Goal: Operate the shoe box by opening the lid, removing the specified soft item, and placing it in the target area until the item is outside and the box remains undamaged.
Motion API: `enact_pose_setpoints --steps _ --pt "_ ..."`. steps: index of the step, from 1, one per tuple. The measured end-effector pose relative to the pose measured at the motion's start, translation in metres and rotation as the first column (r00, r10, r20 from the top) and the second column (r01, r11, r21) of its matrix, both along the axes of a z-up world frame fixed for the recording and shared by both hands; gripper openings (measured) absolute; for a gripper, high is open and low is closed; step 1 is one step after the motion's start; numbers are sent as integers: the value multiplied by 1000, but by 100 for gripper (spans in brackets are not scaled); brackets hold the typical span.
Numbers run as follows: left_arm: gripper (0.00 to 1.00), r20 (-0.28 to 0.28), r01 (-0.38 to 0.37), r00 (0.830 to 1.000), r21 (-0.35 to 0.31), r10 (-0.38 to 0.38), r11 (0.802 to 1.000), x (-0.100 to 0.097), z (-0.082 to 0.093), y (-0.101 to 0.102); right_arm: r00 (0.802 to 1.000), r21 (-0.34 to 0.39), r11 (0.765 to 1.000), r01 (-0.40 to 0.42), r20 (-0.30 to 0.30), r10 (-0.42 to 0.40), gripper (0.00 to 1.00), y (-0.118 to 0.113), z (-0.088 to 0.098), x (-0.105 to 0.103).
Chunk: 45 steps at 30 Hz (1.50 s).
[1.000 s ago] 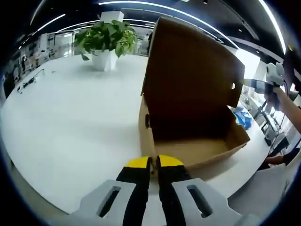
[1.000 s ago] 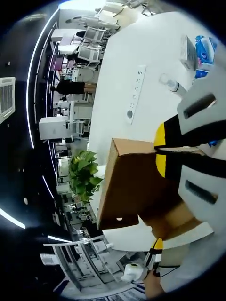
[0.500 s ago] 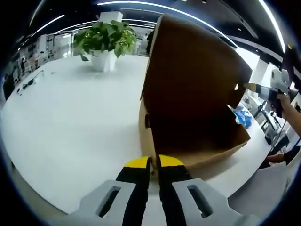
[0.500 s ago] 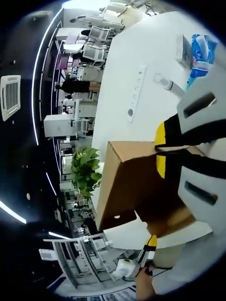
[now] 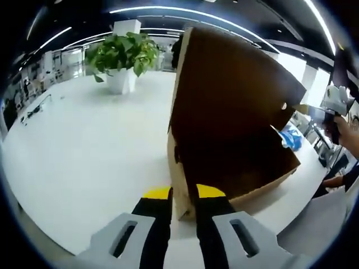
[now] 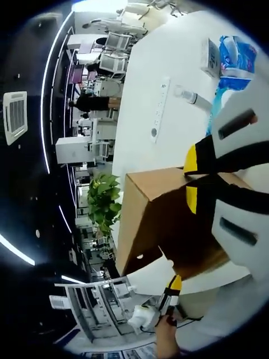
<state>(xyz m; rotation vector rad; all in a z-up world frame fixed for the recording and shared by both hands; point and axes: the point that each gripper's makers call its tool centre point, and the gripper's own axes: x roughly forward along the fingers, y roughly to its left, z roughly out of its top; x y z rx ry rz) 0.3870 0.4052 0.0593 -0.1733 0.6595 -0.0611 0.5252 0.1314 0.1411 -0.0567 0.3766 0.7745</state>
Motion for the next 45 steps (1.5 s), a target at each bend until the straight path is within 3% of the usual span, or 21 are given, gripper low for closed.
enact_pose_setpoints --steps 16,25,37,45 --pt "19 90 49 994 78 -56 996 21 45 5 999 6 999 -35 -4 35 6 -3 -10 -24" --pt "20 125 81 988 115 -96 990 26 59 2 999 3 999 -49 -4 49 8 -2 -16 -34" --pt "22 168 133 973 146 -157 980 25 66 -8 997 -15 997 -82 10 82 12 -2 -24 -49" --pt "25 136 202 964 179 -227 963 18 57 -17 994 -17 994 -110 17 110 16 -1 -30 -58"
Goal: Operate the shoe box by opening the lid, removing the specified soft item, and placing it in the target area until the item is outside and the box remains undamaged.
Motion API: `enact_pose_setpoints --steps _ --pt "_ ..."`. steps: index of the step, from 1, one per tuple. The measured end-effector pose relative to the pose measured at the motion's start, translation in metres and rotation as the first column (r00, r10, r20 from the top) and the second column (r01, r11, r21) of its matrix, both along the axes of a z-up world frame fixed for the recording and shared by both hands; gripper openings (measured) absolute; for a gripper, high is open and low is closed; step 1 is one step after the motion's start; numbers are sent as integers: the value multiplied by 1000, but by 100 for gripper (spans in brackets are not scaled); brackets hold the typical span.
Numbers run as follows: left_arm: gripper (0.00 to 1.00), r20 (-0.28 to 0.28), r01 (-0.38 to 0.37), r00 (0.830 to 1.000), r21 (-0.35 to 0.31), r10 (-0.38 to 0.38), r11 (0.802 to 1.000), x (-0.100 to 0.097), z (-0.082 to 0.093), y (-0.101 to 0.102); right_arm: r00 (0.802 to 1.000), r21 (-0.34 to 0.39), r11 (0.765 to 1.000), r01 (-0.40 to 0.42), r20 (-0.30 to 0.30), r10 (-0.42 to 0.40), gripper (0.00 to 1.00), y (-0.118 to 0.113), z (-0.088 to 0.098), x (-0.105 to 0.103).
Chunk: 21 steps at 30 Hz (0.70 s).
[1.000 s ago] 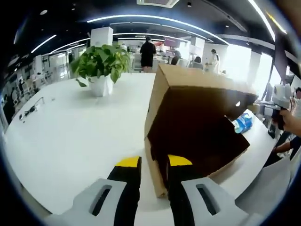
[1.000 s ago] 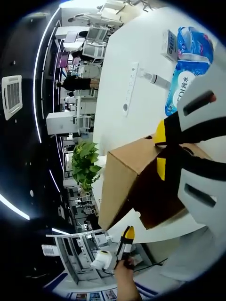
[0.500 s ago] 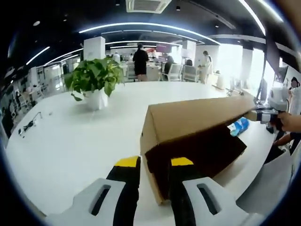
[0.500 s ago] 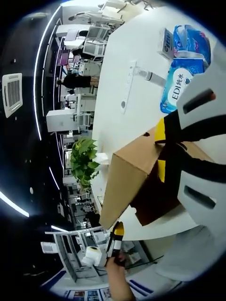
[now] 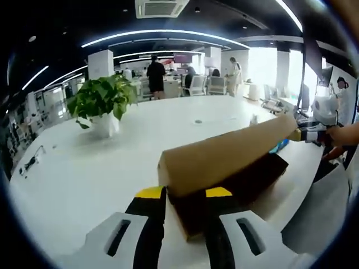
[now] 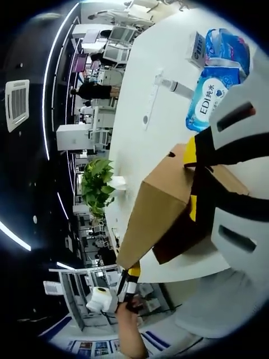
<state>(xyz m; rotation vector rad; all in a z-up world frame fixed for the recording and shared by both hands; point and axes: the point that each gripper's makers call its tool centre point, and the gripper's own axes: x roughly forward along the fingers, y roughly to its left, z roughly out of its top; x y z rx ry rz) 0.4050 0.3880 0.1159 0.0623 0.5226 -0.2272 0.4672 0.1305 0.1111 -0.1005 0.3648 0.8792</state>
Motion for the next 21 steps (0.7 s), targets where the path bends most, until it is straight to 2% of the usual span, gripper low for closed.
enact_pose_setpoints --steps 13,16,21 --pt "34 -37 56 998 7 -56 998 -13 -15 -8 998 -11 998 -68 -9 68 24 0 -13 -20" --pt "37 -61 81 995 16 -80 997 -17 -21 -11 995 -44 994 -99 6 100 27 2 -18 -27" --pt "41 -80 103 992 15 -102 995 -21 -27 -15 993 -54 991 -121 -3 121 30 2 -23 -32"
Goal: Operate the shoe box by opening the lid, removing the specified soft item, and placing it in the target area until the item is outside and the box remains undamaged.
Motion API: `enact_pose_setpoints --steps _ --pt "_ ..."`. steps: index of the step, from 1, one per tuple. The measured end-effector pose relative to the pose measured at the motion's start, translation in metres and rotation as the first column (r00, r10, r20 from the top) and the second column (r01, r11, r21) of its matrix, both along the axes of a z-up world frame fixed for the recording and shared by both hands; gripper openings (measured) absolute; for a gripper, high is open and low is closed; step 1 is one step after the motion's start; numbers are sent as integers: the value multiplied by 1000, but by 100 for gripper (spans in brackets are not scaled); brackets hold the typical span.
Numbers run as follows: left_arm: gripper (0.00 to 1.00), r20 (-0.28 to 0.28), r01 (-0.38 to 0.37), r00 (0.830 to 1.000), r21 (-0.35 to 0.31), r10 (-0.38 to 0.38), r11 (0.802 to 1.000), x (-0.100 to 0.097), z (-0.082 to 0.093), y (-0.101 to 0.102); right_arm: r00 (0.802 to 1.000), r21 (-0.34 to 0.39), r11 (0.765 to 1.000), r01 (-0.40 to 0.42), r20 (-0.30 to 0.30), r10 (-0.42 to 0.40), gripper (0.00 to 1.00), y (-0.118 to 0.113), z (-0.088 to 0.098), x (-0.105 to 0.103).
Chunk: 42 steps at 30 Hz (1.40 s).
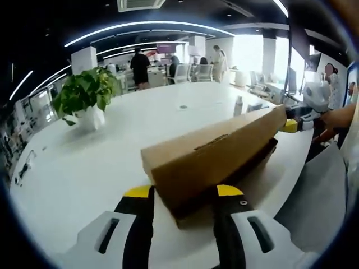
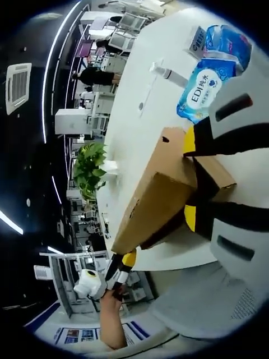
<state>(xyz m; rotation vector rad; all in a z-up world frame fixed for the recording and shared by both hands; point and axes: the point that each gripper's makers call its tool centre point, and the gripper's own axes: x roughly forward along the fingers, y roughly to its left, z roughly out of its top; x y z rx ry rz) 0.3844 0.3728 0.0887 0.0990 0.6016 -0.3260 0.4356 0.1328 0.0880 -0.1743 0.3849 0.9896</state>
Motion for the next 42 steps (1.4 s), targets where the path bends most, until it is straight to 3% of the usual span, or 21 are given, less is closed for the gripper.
enact_pose_setpoints --steps 18,28,31,42 --pt "50 -81 21 996 -15 -22 1000 -7 -29 -8 999 -74 996 -49 -27 47 36 3 -29 -11" --pt "50 -122 31 992 13 -29 999 -9 -50 -10 997 -127 990 -69 -33 65 38 3 -49 -13" --pt "50 -138 28 990 14 -26 999 -9 -55 -10 997 -124 990 -65 -58 58 38 2 -54 -14" --pt "50 -153 19 988 28 -15 999 -10 -65 -12 995 -138 989 -59 -85 47 36 3 -63 -14"
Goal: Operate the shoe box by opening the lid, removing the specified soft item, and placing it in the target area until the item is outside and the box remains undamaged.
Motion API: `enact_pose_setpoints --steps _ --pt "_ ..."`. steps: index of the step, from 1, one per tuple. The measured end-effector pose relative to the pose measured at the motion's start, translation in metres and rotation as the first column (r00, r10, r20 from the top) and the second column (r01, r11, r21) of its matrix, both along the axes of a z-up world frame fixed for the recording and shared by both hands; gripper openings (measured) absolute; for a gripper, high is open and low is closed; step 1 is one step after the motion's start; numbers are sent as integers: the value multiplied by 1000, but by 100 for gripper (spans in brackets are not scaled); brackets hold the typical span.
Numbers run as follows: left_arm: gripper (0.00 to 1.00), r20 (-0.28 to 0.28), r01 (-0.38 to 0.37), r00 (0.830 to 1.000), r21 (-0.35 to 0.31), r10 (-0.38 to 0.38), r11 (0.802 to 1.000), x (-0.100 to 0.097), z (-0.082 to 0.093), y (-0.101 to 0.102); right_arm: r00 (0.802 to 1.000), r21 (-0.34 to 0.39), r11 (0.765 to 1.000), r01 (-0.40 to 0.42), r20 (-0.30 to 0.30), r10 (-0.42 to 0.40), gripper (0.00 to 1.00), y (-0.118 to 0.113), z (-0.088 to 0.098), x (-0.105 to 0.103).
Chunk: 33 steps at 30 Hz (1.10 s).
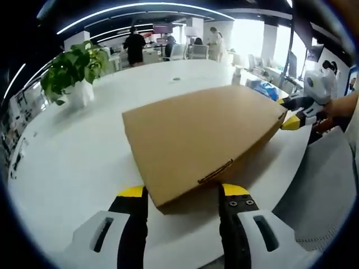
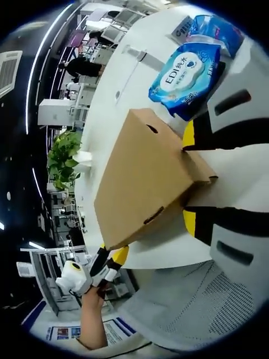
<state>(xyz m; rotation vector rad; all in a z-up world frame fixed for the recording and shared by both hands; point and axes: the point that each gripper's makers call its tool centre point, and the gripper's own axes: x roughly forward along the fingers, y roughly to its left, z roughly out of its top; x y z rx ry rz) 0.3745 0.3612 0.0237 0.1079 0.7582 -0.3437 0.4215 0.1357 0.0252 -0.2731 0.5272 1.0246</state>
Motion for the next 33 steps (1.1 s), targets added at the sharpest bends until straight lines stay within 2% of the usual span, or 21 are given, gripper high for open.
enact_pose_setpoints --steps 4,6,12,33 --pt "50 -9 -2 1000 7 2 1000 1 -3 0 1000 -9 1000 -1 -5 1 36 0 -3 0" --pt "49 -24 -12 1000 -12 12 1000 1 -5 1 1000 -15 1000 -2 -5 2 36 0 -4 1" --pt "49 -20 -10 1000 -14 10 1000 5 -4 1 1000 -14 1000 0 -7 0 35 0 -4 6" --pt "49 -22 11 1000 -13 -12 1000 52 -5 5 1000 -20 1000 23 -9 -23 35 3 -5 47"
